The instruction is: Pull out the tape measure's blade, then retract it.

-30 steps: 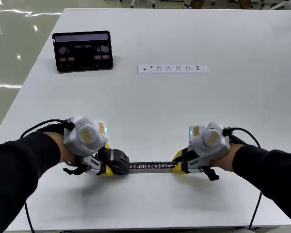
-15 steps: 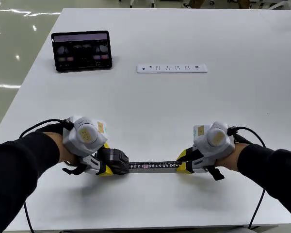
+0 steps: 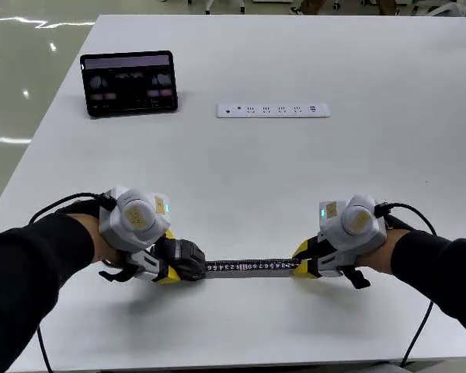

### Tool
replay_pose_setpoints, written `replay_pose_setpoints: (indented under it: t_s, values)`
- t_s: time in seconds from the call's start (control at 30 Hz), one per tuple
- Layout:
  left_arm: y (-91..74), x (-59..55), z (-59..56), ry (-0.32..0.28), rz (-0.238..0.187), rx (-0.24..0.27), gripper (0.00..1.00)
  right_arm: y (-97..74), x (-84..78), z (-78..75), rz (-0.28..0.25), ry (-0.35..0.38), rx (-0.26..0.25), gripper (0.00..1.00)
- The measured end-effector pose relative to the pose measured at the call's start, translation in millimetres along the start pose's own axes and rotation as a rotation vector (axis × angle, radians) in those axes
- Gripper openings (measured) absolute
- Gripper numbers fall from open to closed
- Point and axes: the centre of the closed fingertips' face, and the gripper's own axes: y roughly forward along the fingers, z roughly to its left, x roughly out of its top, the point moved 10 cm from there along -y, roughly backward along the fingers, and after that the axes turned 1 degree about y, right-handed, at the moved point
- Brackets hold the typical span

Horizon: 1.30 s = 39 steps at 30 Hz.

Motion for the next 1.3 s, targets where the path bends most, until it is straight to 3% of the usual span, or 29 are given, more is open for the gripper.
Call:
replay_pose_setpoints:
  t_s: [1.3]
  values:
    - [-0.1,-0.5,0.3,0.01,0.004,-0.007,0.33,-23.3,-28.9,-4.9,0.036,0.008,-0.025,0.09]
